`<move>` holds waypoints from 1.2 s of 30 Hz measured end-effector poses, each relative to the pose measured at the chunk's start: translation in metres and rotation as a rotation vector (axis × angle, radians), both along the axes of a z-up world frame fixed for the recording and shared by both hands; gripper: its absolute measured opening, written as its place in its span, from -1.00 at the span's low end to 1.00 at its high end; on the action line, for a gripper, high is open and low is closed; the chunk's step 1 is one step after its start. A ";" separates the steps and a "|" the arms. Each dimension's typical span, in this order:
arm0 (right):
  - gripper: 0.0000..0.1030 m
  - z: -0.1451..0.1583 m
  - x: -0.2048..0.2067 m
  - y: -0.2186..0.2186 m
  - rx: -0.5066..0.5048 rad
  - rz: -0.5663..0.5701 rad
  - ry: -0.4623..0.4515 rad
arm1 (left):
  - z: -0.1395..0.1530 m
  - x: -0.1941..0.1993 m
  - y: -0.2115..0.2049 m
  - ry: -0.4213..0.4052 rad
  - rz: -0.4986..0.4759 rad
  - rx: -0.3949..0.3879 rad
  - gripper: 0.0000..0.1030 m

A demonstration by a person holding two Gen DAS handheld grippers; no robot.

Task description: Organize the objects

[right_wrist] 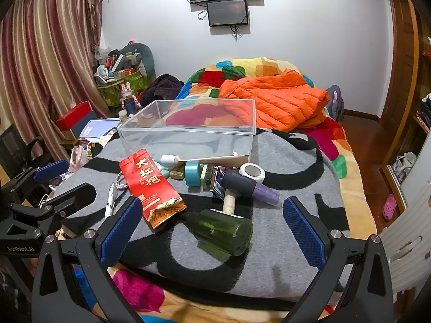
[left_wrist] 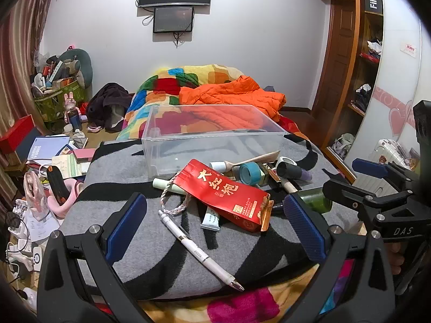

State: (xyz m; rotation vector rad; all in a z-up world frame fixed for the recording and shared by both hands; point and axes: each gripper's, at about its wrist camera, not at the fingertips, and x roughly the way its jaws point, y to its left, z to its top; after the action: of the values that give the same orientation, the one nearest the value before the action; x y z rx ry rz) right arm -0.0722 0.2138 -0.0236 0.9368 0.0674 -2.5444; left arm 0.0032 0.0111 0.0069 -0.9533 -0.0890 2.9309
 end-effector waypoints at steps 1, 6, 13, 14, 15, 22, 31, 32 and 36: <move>0.99 0.000 0.000 0.000 0.001 0.001 0.000 | 0.000 0.000 0.000 0.002 0.000 0.000 1.00; 0.99 0.000 0.000 -0.001 0.002 0.004 -0.001 | 0.002 0.002 0.000 0.006 -0.001 0.001 1.00; 0.99 0.001 -0.001 -0.003 0.003 0.002 -0.002 | 0.002 0.002 0.000 0.007 0.000 0.002 1.00; 0.99 0.001 -0.001 -0.003 0.002 0.002 -0.001 | 0.003 0.002 0.000 0.008 0.000 0.003 1.00; 0.99 0.001 -0.001 -0.003 0.003 0.002 -0.001 | 0.003 0.002 0.000 0.008 0.001 0.004 1.00; 0.99 0.001 -0.001 -0.003 0.002 0.004 -0.002 | 0.003 0.003 -0.001 0.005 -0.004 0.006 1.00; 0.99 -0.001 -0.002 -0.006 0.005 0.013 -0.010 | 0.001 0.003 -0.001 -0.003 -0.002 0.016 1.00; 0.99 -0.002 -0.002 -0.006 0.005 0.015 -0.012 | 0.000 0.003 -0.001 -0.004 -0.001 0.018 1.00; 0.99 -0.005 -0.003 -0.005 0.001 0.017 -0.019 | -0.003 0.003 -0.003 -0.009 0.006 0.028 1.00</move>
State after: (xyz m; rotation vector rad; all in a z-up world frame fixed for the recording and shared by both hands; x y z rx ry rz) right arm -0.0755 0.2086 -0.0284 0.9565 0.0712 -2.5201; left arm 0.0066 0.0078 0.0037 -0.9636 -0.1335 2.9227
